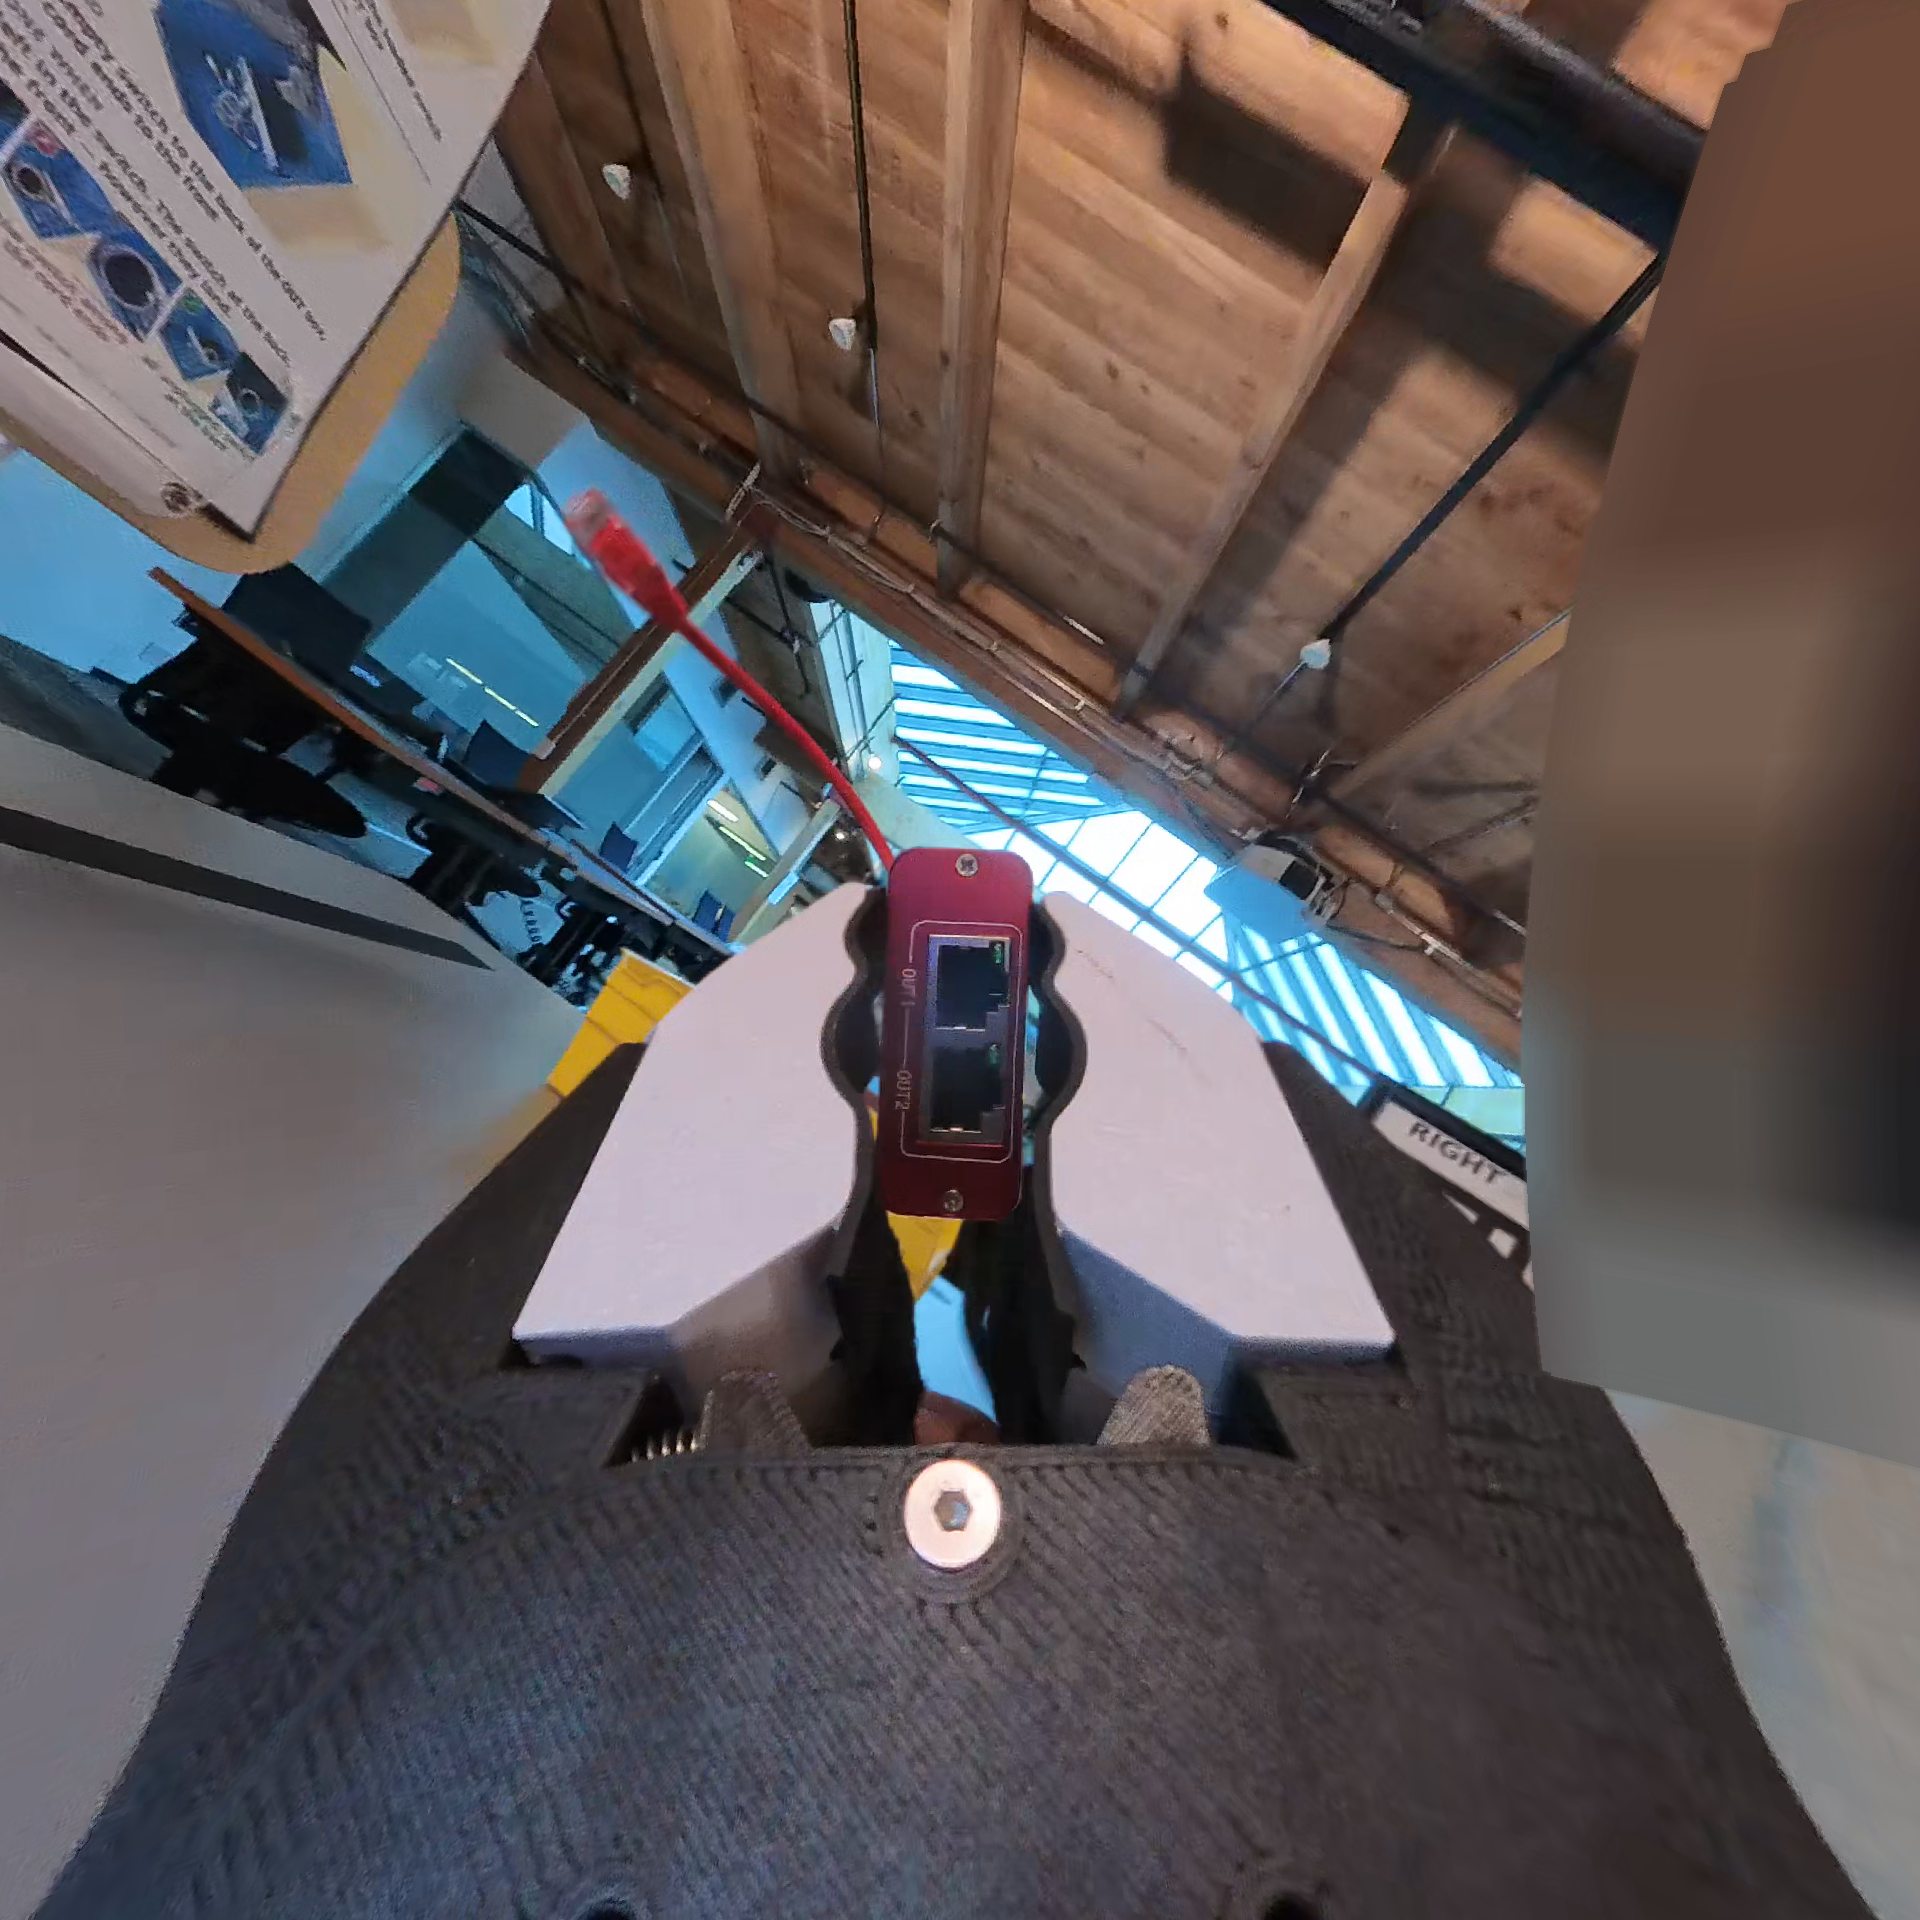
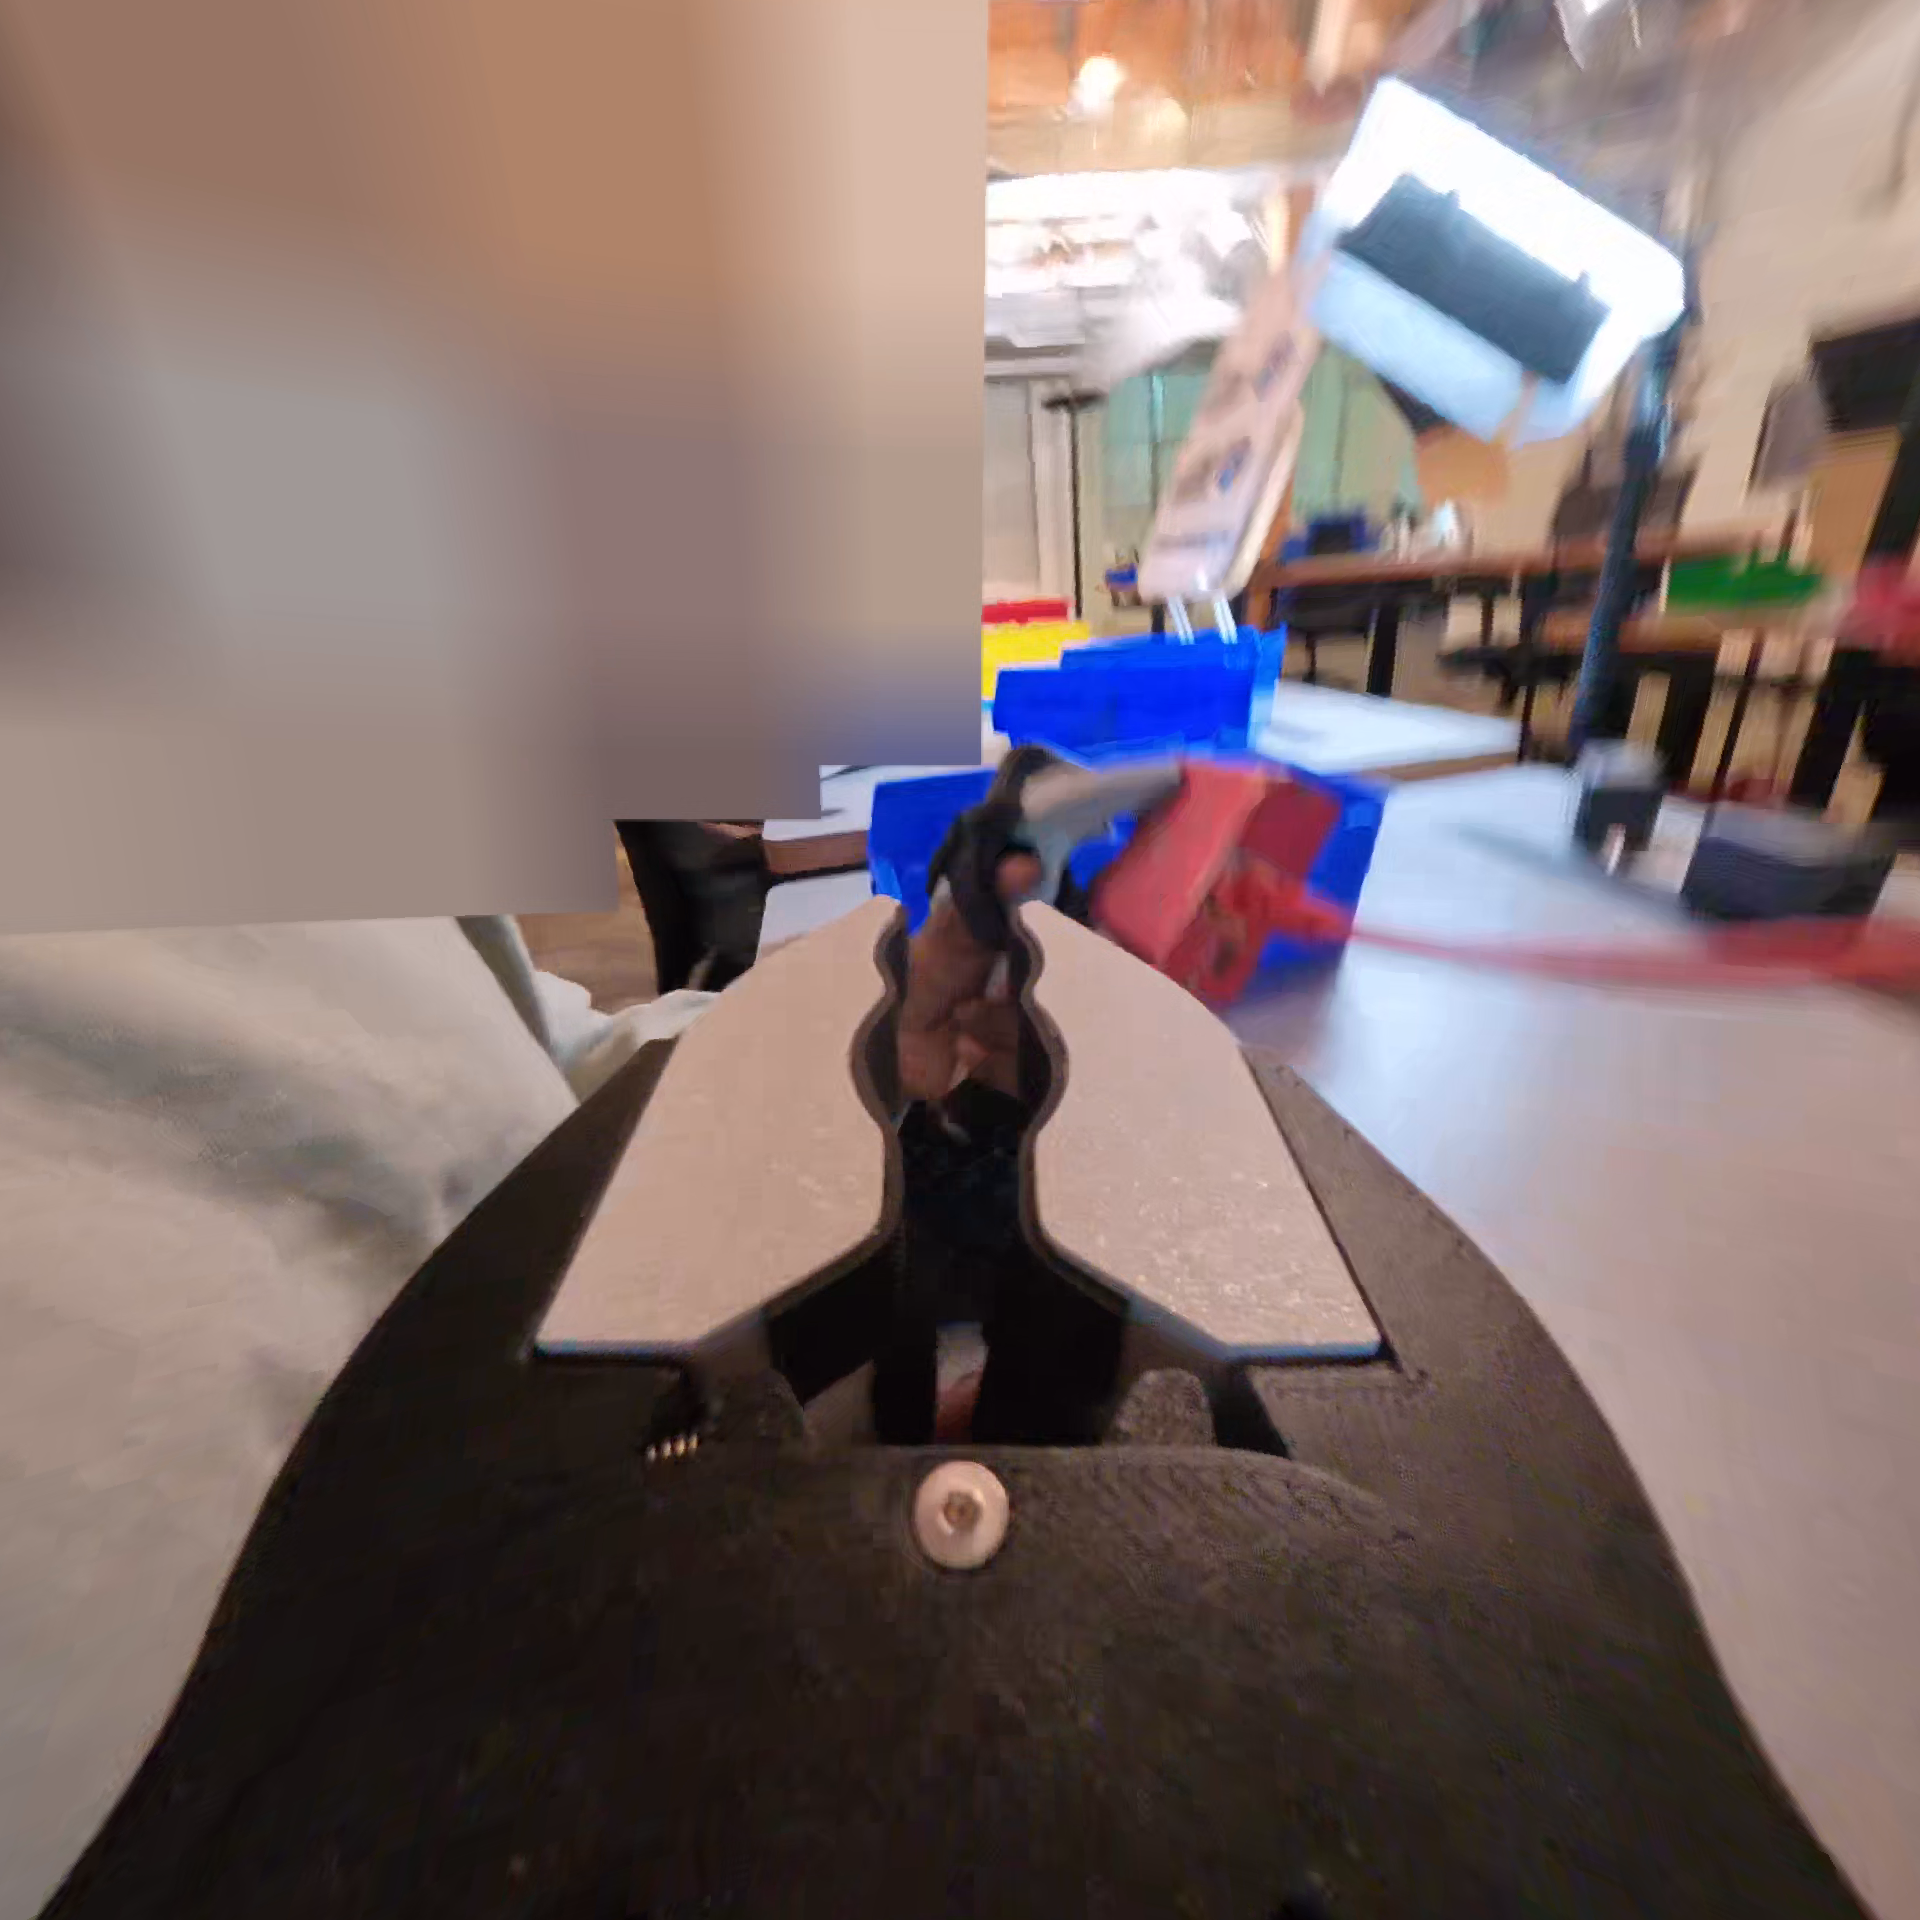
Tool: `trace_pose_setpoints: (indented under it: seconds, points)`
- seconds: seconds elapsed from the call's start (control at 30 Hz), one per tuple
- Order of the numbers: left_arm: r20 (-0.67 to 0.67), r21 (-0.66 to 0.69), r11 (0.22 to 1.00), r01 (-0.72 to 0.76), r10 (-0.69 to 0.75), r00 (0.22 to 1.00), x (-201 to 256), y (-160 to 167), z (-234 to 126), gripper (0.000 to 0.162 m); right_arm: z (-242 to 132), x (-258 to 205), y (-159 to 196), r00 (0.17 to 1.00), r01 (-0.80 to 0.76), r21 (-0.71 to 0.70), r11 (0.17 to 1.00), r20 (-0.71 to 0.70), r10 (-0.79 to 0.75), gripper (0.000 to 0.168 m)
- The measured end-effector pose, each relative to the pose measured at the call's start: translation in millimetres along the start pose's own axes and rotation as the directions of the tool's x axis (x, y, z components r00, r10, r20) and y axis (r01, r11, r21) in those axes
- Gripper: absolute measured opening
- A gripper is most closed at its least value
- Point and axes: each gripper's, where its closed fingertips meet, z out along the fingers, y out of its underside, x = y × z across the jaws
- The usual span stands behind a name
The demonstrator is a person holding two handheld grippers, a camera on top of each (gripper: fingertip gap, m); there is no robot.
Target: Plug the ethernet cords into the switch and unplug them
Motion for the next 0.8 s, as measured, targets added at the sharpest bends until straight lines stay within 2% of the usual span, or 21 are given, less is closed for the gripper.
trace_pose_setpoints:
  seconds: [0.07,0.1,0.17,0.23,0.3,0.33,0.43,0.53,0.6,0.63,0.7,0.8]
  points:
    - [-0.025,-0.009,1.000,0.019,-0.019,1.000,3.5,3.3,2.1,0.026,12.4,18.3,27.9,0.981,-0.185,0.014,0.983,-0.065,0.185,0.047]
    - [-0.034,-0.023,1.000,0.019,-0.020,0.999,5.2,7.1,3.8,0.026,17.0,26.2,31.9,0.963,-0.253,0.078,0.964,-0.075,0.259,0.053]
    - [-0.049,-0.061,0.998,0.014,-0.017,0.999,8.5,16.1,7.2,0.026,20.7,39.0,24.0,0.929,-0.349,0.234,0.908,-0.041,0.368,0.054]
    - [-0.057,-0.113,0.994,-0.001,-0.005,0.998,10.5,26.9,10.3,0.026,26.1,43.5,20.3,0.924,-0.368,0.267,0.891,-0.007,0.383,0.047]
    - [-0.076,-0.181,0.983,-0.015,0.001,0.997,14.4,40.8,13.5,0.026,35.3,42.3,32.3,0.946,-0.310,0.156,0.938,-0.042,0.320,0.041]
    - [-0.099,-0.201,0.979,-0.024,0.004,0.995,19.1,44.4,14.5,0.026,34.5,42.5,36.2,0.960,-0.262,0.114,0.958,-0.070,0.270,0.028]
    - [-0.111,-0.320,0.941,-0.114,0.082,0.990,21.6,60.0,15.0,0.027,22.1,39.4,39.3,0.968,-0.244,0.015,0.970,-0.057,0.245,0.027]
    - [-0.130,-0.457,0.869,-0.188,0.144,0.981,21.7,82.6,12.9,0.056,5.5,36.3,46.4,0.968,-0.248,-0.119,0.961,-0.055,0.243,0.027]
    - [-0.154,-0.516,0.837,-0.181,0.118,0.981,25.2,98.4,13.3,0.060,0.7,31.4,47.7,0.964,-0.265,-0.167,0.950,-0.039,0.263,0.027]
    - [-0.161,-0.536,0.826,-0.176,0.105,0.981,26.2,104.3,13.4,0.058,1.0,27.2,49.8,0.963,-0.269,-0.195,0.943,-0.024,0.269,0.027]
    - [-0.162,-0.552,0.815,-0.174,0.100,0.982,24.6,109.0,12.1,0.030,3.2,22.8,56.9,0.967,-0.252,-0.255,0.934,-0.030,0.253,0.027]
    - [-0.183,-0.525,0.831,-0.183,0.100,0.978,29.2,104.5,12.5,0.027,4.9,21.7,54.4,0.976,-0.218,-0.250,0.943,-0.031,0.217,0.028]
